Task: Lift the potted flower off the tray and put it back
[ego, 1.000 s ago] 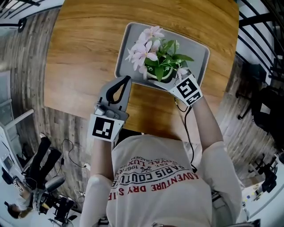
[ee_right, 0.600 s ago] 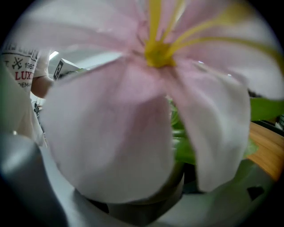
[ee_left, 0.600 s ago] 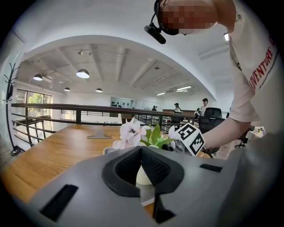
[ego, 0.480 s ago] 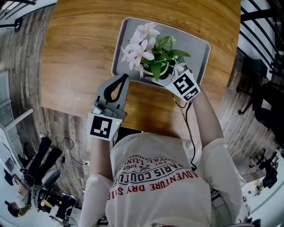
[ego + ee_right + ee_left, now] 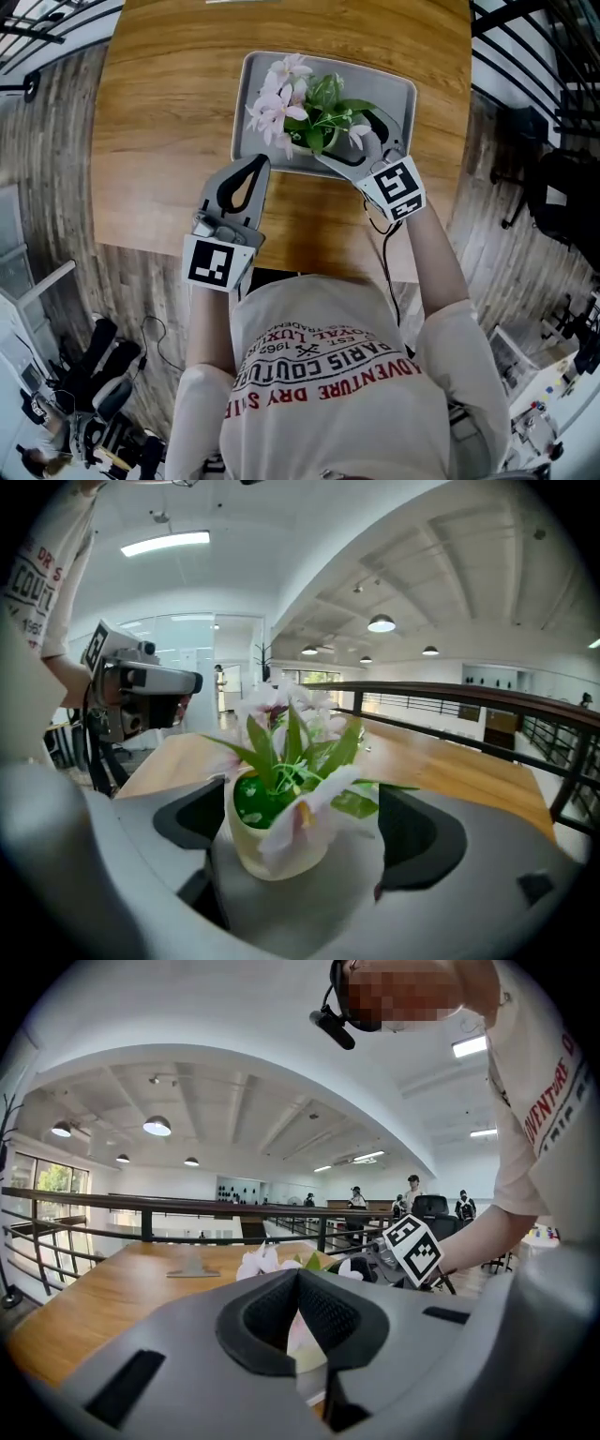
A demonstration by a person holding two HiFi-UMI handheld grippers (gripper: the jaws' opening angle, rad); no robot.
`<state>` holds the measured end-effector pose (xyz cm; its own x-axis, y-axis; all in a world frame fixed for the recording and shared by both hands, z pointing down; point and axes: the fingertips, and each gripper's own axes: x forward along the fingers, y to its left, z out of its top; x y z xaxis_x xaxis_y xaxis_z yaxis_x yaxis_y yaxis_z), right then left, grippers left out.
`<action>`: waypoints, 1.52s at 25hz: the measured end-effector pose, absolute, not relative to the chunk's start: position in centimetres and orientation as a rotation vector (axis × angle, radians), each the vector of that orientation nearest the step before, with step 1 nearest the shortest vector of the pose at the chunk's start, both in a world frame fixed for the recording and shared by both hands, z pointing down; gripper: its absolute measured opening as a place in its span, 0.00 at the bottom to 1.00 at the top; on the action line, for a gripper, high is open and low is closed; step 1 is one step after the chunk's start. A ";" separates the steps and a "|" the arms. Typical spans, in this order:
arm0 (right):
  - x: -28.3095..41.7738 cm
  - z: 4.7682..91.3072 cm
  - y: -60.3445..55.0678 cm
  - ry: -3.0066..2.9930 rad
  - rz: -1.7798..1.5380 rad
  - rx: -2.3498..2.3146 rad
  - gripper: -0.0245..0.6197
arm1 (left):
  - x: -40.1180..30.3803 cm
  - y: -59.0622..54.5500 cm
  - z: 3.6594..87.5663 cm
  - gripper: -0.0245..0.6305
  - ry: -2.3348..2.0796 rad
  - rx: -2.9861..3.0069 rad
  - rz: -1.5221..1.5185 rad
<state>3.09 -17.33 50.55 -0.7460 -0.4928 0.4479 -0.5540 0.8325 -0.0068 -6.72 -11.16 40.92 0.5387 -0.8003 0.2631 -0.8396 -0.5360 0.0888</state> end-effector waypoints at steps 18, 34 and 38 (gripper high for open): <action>10.2 35.9 -11.2 -2.488 0.122 1.604 0.15 | -6.5 -8.5 32.3 0.06 -1.236 2.914 0.176; 10.2 30.8 -9.4 -2.498 -0.071 1.693 0.08 | -7.8 -8.7 28.8 0.06 -1.297 2.928 0.127; 9.8 30.4 -9.4 -2.515 -0.074 1.679 0.08 | -8.2 -8.8 28.3 0.06 -1.319 2.920 0.118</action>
<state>9.83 -9.41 30.43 -0.3790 -0.9228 0.0699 -0.9170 0.3846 0.1054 -8.16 -8.77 28.31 0.6591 -0.7510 0.0401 -0.7462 -0.6597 -0.0896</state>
